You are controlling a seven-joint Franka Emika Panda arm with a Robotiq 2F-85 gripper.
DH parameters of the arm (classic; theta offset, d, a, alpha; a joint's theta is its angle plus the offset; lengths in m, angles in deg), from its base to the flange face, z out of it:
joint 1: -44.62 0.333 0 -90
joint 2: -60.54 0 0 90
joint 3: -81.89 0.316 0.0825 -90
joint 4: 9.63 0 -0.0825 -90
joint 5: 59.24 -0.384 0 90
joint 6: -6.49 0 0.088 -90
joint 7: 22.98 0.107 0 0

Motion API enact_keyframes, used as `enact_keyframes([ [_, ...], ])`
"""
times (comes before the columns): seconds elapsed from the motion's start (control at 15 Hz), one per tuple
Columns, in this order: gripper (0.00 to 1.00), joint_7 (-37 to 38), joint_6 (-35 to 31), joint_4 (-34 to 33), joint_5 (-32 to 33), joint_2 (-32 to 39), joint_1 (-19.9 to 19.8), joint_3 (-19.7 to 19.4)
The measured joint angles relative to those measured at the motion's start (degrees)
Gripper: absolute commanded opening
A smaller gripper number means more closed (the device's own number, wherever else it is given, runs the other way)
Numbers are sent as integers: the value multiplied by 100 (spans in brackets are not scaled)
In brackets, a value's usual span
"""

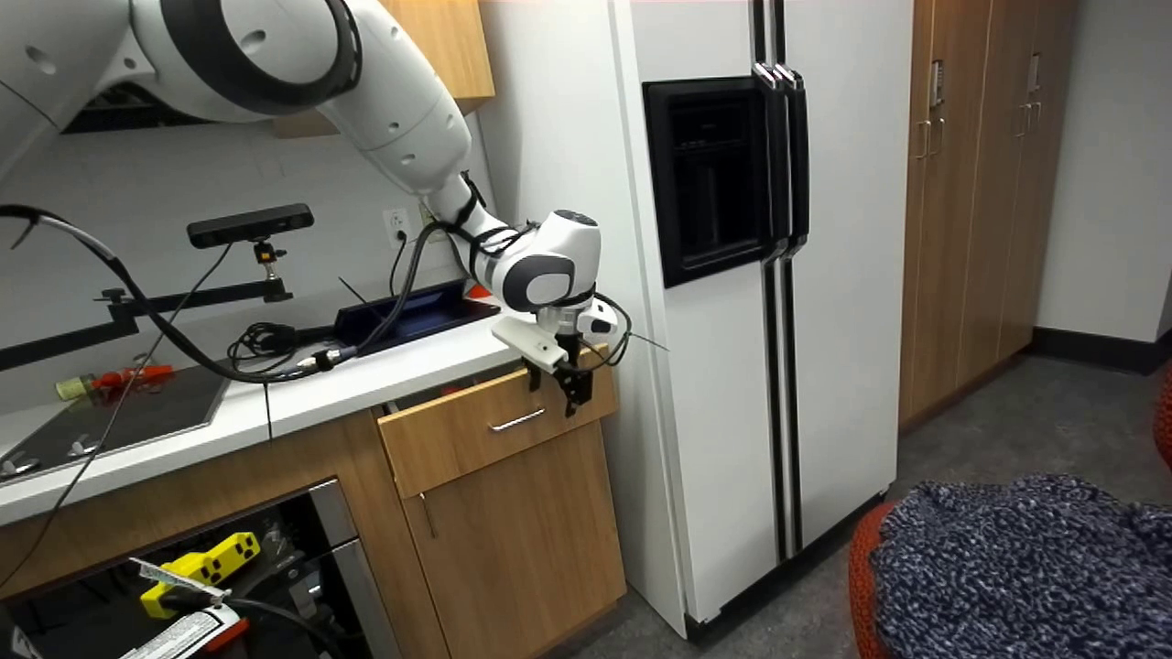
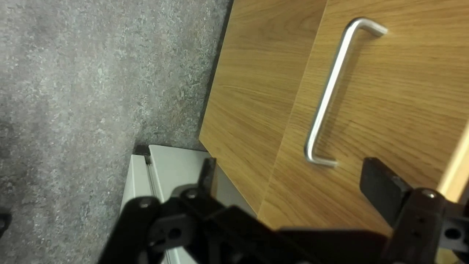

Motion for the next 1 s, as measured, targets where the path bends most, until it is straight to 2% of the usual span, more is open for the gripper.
enact_keyframes([
  [0.13,100,1,0,208,3,-359,14,4],
  [0.2,75,1,0,298,5,-540,32,9],
  [0.27,74,1,0,376,8,-710,59,17],
  [0.53,42,-6,1,543,10,-1198,156,187],
  [0.87,5,-62,12,604,-71,-1250,163,534],
  [1.0,0,-114,17,635,-115,-1178,163,605],
])
